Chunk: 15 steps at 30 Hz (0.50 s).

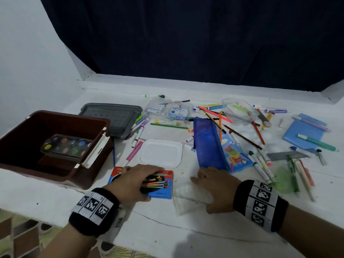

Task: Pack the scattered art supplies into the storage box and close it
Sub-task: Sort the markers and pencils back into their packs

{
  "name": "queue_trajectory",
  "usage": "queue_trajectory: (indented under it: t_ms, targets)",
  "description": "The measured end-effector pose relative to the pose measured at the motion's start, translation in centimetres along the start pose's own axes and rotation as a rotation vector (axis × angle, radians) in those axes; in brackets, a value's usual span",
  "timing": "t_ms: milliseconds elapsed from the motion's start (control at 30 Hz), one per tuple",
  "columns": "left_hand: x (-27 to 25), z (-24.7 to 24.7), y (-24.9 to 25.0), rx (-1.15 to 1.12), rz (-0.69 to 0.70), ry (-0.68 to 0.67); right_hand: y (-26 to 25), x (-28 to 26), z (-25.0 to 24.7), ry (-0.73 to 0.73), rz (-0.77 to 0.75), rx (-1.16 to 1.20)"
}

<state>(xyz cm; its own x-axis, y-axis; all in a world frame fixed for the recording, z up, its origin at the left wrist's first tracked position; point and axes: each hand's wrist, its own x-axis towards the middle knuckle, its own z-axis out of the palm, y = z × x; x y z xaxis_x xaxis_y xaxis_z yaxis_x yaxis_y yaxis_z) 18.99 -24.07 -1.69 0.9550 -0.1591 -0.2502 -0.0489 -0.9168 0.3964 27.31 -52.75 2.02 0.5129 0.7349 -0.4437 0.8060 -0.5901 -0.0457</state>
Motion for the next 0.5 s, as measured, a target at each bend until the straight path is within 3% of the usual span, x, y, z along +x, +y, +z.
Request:
queue_trajectory:
  t_ms: [267, 500]
  targets:
    - [-0.2, -0.3, -0.8, 0.043, 0.052, -0.035, 0.5, 0.8, -0.3, 0.069, 0.11, 0.159]
    - [-0.5, -0.2, -0.6, 0.018, 0.039, -0.027, -0.8, 1.0, 0.2, 0.123, 0.148, 0.158]
